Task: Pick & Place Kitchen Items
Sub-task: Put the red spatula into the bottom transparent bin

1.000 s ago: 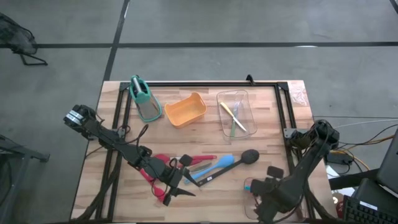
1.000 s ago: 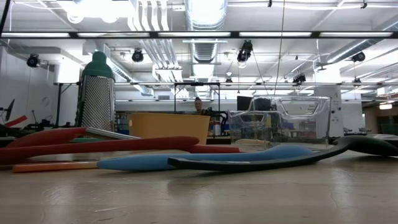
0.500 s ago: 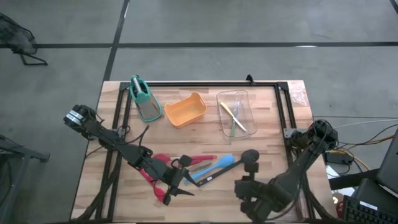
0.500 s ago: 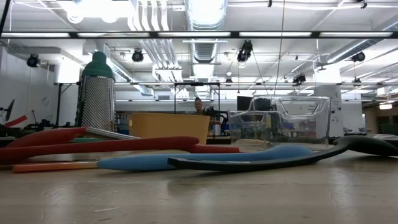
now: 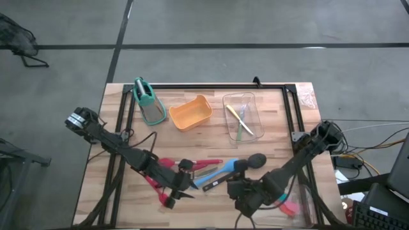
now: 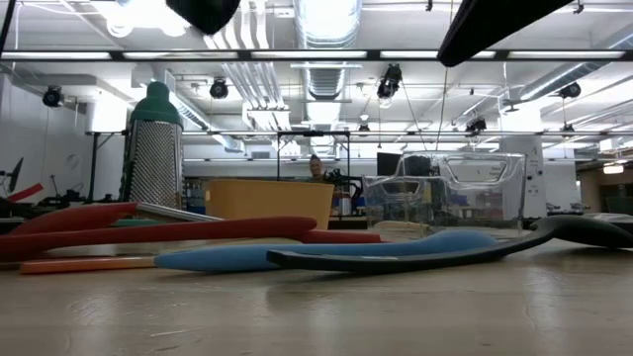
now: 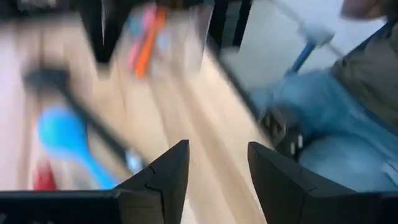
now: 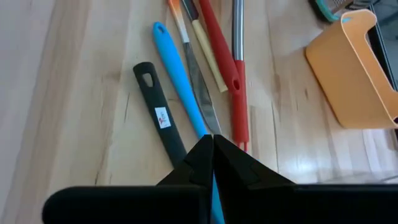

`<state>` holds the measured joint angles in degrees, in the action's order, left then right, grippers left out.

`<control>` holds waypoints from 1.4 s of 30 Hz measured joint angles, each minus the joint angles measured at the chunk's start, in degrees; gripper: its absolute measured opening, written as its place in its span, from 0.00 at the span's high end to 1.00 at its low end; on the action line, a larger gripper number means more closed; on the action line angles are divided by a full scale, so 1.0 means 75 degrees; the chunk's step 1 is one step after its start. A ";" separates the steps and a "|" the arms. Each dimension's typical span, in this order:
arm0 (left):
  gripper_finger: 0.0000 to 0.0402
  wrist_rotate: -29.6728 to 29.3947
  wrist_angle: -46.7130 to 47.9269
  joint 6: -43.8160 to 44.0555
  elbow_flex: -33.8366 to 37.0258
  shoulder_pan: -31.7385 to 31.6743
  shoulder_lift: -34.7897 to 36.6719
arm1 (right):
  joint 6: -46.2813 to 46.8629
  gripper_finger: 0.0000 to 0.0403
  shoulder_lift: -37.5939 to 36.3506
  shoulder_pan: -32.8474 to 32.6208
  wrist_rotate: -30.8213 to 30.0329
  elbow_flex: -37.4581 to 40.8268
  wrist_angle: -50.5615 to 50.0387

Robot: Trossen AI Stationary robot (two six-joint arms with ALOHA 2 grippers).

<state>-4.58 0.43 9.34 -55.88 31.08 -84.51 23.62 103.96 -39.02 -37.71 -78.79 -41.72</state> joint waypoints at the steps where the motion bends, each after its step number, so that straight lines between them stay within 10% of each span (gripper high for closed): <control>1: 0.58 0.0000 0.0401 0.0324 0.0000 0.0047 0.0003 | -0.0067 0.98 -0.0003 0.0026 0.0000 0.0026 0.0079; 10: 0.59 0.0075 0.3720 0.2750 0.0000 0.1163 0.0032 | -0.0206 0.98 -0.0006 0.0150 0.0003 0.0153 0.0696; 42: 0.40 -0.1125 0.3343 0.3151 0.0236 0.2578 -0.1767 | -0.0437 0.98 -0.0006 0.0340 0.0035 0.0141 0.1274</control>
<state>-13.02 25.50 32.97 -54.11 50.41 -97.76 20.34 103.92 -36.47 -37.45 -77.73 -32.16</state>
